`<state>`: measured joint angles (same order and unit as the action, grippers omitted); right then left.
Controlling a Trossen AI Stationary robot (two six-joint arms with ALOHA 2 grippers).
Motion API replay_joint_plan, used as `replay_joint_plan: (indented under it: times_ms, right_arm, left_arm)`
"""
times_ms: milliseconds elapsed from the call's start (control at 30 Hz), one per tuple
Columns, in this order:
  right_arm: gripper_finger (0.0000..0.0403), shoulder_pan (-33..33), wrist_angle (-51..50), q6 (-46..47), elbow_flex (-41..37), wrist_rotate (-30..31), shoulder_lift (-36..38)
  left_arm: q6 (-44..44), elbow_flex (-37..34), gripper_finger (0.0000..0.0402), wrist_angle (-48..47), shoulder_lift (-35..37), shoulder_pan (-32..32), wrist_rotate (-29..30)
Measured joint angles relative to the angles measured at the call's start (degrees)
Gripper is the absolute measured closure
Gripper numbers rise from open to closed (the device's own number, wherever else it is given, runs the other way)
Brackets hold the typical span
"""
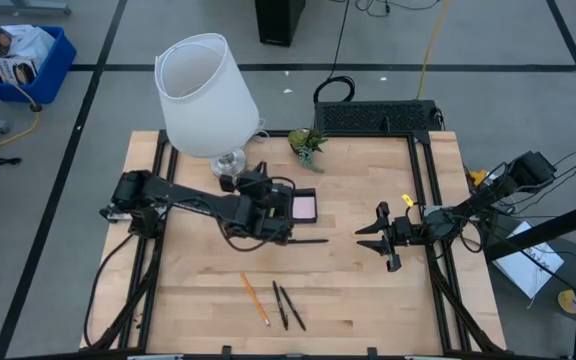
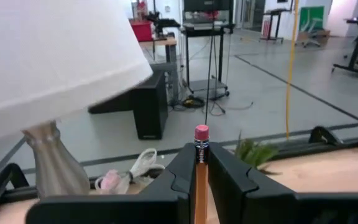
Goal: Pick and place office supplies into organizer
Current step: Put the right pencil into the black desk organizer, then put the pencil into the black desk organizer
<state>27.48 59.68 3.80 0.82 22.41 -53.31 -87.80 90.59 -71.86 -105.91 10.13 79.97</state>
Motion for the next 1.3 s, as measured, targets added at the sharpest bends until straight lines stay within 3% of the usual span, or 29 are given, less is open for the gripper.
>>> replay_joint_plan:
  times_ms: [667,1133,1300]
  right_arm:
    - [0.0286,-0.01,0.02,0.00,0.00,0.00,-0.01]
    - [0.0286,-0.01,0.02,0.01,0.00,0.00,-0.01]
    - [0.0286,0.01,0.00,0.00,0.00,0.00,0.00]
  left_arm:
    - [0.01,-0.02,0.0372,0.48,0.00,-0.11,-1.51]
    - [0.60,-0.02,0.0293,1.39,0.00,-0.11,-2.31]
    - [1.25,-0.02,0.0289,1.62,0.00,0.65,-10.02]
